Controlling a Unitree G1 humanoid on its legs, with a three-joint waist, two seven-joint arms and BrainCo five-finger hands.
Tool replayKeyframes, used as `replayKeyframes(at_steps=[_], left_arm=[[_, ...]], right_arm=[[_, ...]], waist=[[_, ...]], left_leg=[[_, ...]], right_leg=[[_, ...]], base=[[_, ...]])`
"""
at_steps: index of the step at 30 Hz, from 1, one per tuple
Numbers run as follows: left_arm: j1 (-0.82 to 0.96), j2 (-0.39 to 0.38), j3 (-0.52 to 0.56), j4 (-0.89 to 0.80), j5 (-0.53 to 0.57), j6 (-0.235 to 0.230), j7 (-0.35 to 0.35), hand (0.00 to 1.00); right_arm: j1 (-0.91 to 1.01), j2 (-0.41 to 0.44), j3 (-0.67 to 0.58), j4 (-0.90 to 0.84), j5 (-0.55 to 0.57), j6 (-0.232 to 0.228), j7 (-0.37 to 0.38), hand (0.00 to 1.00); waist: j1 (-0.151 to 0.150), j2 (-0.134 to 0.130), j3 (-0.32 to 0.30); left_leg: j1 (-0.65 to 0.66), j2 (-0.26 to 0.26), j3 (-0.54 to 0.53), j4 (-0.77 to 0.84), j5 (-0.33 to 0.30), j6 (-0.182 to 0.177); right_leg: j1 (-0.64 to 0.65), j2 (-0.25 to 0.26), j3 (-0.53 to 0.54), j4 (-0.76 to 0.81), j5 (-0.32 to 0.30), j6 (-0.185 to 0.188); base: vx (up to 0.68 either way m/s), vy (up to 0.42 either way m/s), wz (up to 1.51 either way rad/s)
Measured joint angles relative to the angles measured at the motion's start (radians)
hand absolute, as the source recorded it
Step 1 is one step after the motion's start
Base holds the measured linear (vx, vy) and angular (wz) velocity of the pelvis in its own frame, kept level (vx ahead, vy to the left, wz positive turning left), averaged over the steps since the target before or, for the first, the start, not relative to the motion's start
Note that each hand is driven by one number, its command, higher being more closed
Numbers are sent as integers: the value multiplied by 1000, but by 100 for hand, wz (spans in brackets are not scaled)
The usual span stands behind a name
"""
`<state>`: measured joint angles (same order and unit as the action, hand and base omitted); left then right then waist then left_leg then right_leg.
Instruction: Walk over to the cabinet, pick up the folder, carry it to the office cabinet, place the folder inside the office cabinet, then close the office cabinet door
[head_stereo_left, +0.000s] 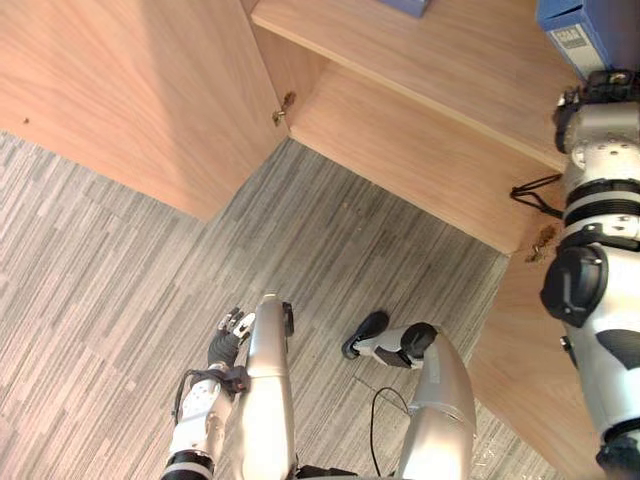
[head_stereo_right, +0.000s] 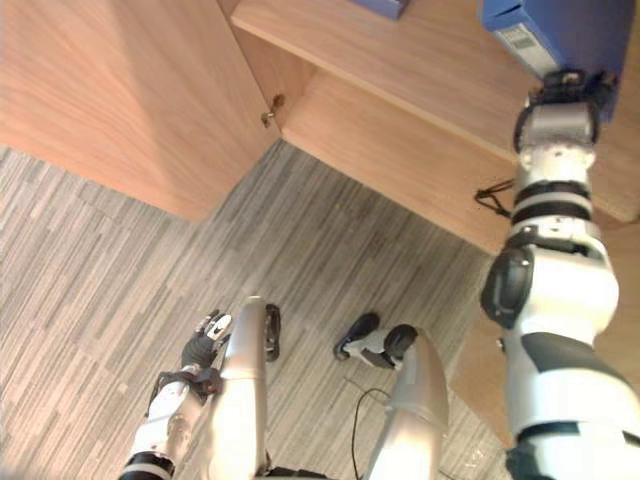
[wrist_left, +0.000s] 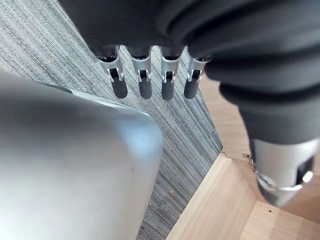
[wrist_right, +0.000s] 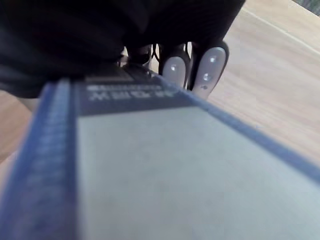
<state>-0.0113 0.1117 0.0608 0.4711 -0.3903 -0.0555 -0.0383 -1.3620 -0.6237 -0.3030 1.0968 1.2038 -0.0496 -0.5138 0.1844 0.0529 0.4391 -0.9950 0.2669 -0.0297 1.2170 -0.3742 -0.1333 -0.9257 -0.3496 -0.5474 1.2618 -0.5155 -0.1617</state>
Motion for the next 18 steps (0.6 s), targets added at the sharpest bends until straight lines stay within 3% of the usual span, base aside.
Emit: replayKeyframes(at_steps=[5, 6, 18], left_arm=[[6, 0, 6, -9, -2, 0, 0, 0], [6, 0, 7, -9, -3, 0, 0, 0], [6, 0, 69, 14, -3, -10, 4, 0]], right_arm=[[44, -39, -12, 2, -99, 25, 0, 100], [56, -40, -19, 8, -117, 29, 0, 0], [61, -43, -9, 3, -91, 27, 48, 0]], waist=[[1, -2, 1], [0, -2, 1], [-8, -13, 8]], left_leg=[[-2, 0, 0, 3, -5, 0], [-2, 0, 0, 4, -5, 0], [-18, 3, 3, 7, -6, 0]], right_leg=[[0, 0, 1, 0, -8, 15], [0, 0, 1, 0, -9, 17], [-20, 4, 3, 0, -11, 20]], base=[[-1, 106, 0], [-12, 118, -1], [-12, 100, -1]])
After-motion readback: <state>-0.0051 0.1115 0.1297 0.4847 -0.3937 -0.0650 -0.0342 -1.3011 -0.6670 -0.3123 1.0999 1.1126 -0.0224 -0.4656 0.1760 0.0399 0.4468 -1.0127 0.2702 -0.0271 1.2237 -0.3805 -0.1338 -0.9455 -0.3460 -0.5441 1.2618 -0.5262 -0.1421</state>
